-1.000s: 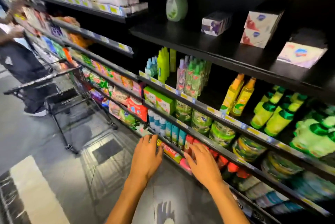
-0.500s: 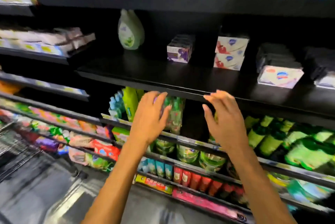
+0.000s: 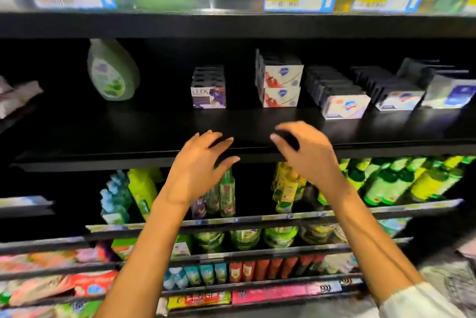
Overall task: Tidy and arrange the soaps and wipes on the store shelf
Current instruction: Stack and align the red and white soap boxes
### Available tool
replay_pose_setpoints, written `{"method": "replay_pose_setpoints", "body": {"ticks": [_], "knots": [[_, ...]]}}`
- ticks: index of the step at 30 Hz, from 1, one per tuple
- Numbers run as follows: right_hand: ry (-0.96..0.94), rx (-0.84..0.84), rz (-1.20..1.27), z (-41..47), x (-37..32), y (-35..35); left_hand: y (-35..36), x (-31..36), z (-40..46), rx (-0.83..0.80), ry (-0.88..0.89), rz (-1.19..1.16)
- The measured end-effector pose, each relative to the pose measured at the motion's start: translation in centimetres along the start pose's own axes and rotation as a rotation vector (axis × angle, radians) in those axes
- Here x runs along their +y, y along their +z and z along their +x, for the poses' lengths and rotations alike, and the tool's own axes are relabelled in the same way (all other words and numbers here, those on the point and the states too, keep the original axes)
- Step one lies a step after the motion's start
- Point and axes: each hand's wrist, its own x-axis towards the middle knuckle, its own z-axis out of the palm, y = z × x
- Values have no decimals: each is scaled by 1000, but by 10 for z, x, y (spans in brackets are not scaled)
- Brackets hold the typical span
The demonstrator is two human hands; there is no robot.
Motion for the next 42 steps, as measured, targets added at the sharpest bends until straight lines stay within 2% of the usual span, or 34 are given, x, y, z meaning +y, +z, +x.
{"method": "replay_pose_setpoints", "body": {"ticks": [2, 5, 8, 10, 12, 15, 19, 24, 27, 35, 39, 42], "knots": [[135, 5, 141, 32, 3, -4, 1, 2, -1, -6, -19, 7], [349, 118, 217, 81, 13, -7, 0, 2, 0, -22, -17, 32], [536, 132, 355, 118, 23, -2, -1, 2, 0, -26, -27, 26], [523, 131, 449, 139, 43, 10, -2, 3, 0, -33, -28, 19], [480, 122, 422, 158, 75, 30, -3, 4, 0, -25, -31, 16], [507, 54, 276, 159, 53, 23, -5, 5, 0, -31, -37, 16], [509, 41, 181, 160, 58, 28, -6, 8, -2, -9, -44, 20], [514, 82, 318, 159, 73, 30, -5, 9, -3, -1, -51, 4], [516, 36, 331, 158, 73, 27, -6, 9, -3, 9, -50, -16], [495, 234, 723, 137, 64, 14, -13, 6, 2, -88, -61, -87], [547, 149, 960, 113, 46, 3, -27, 14, 13, -54, -86, -167], [564, 60, 1123, 97, 27, 0, -35, 22, 34, 20, -166, -434]]}}
